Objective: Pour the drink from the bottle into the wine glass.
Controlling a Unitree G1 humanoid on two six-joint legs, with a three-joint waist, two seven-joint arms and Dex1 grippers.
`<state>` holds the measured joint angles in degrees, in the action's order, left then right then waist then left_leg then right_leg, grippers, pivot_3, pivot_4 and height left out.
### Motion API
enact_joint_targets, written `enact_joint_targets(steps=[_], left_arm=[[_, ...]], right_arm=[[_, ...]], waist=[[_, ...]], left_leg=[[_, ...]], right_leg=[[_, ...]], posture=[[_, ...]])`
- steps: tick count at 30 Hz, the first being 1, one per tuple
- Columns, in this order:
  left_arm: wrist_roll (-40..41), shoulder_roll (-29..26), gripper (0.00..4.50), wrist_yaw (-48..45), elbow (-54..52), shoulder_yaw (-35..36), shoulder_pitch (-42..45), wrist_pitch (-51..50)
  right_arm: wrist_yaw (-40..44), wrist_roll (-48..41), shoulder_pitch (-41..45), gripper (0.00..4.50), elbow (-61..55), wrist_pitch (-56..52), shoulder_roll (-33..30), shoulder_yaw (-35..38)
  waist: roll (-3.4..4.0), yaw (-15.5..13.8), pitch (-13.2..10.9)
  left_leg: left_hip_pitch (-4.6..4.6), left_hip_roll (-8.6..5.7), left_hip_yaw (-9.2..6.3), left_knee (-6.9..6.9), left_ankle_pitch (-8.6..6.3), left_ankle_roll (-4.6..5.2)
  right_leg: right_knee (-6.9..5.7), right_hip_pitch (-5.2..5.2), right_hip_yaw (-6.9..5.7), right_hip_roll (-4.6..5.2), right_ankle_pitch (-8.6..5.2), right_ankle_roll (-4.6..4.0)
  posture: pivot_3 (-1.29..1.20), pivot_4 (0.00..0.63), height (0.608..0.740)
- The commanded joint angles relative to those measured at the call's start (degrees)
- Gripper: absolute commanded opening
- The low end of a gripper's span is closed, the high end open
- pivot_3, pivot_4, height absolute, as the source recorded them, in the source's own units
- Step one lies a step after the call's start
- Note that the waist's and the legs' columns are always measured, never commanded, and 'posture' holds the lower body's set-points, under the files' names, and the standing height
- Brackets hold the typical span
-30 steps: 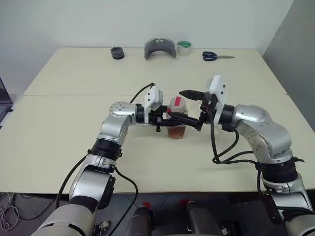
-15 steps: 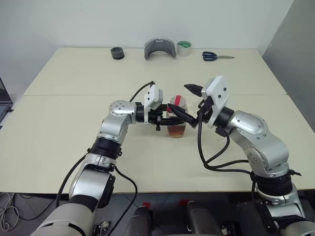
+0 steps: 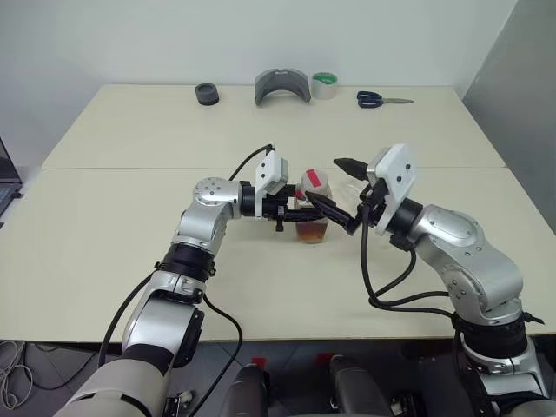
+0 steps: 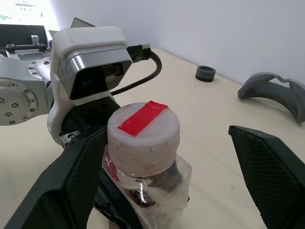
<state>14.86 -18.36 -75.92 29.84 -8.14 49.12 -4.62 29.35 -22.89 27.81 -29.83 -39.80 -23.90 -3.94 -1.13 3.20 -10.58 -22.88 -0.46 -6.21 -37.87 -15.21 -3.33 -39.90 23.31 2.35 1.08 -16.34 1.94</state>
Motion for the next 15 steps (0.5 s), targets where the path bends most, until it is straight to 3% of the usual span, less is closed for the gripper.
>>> enact_joint_targets(steps=[1, 7, 15], left_arm=[[0.8, -0.1, 1.81, -0.5, -0.8, 0.9, 1.9, 0.6], [1.9, -0.1, 1.81, -0.9, 0.1, 1.7, 3.1, -1.2], [2.1, -0.6, 1.81, -2.3, -0.7, 1.7, 3.2, -2.5]], right_arm=[[0.9, -4.5, -0.2, 4.29, -4.4, -1.9, -0.7, 3.1], [1.4, -8.7, 0.3, 4.29, -7.4, -4.6, -0.7, 1.3], [-4.6, 3.0, 5.4, 4.29, 0.4, 1.8, 1.6, -4.1]], waist=[[0.0, 0.0, 0.0], [0.0, 0.0, 0.0], [0.0, 0.1, 0.0]], left_leg=[[0.0, 0.0, 0.0, 0.0, 0.0, 0.0], [0.0, 0.01, 0.0, 0.0, 0.0, 0.0], [0.02, 0.02, -0.01, 0.0, 0.0, 0.0]], right_leg=[[0.0, 0.0, 0.0, 0.0, 0.0, 0.0], [0.0, 0.0, 0.0, -0.01, 0.0, 0.0], [-0.01, 0.0, -0.01, -0.03, 0.0, 0.0]], posture=[[0.0, 0.15, 0.74], [0.0, 0.15, 0.74], [0.0, 0.15, 0.74]])
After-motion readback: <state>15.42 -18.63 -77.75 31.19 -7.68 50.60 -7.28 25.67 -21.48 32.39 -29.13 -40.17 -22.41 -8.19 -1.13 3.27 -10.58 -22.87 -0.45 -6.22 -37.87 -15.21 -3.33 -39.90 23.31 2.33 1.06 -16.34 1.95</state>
